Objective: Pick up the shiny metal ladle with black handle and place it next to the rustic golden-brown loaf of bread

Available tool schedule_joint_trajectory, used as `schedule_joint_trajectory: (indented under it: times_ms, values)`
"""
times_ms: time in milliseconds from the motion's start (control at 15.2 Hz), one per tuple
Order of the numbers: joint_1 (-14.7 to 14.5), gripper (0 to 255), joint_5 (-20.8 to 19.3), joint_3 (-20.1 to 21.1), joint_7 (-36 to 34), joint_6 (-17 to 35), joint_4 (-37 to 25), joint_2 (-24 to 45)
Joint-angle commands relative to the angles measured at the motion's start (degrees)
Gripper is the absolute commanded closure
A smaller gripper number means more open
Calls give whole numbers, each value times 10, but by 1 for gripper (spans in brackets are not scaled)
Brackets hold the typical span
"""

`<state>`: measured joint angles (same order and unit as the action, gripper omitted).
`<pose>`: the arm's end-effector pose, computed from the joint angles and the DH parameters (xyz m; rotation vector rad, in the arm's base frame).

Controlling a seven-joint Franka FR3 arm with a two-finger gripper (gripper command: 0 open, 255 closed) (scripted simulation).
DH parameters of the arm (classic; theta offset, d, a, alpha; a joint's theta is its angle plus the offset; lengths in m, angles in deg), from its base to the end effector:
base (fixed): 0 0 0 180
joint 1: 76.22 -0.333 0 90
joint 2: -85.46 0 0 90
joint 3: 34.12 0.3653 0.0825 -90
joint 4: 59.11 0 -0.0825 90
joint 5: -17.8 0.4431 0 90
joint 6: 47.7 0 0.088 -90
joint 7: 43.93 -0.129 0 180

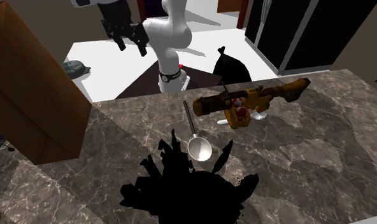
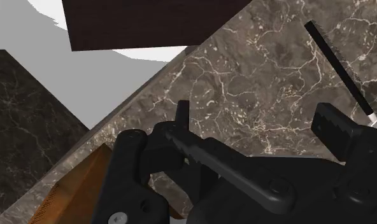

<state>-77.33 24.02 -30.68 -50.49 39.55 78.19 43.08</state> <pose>0.3313 0.0449 0.5628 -3.0769 0.0855 0.2160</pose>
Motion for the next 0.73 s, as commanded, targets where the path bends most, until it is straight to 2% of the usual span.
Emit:
schedule_joint_trajectory:
  times_ms: [0, 660]
  values:
    - [0, 0, 0, 0, 0, 0, 0, 0]
    - [-73, 0, 6, 109, 15, 149, 17, 115]
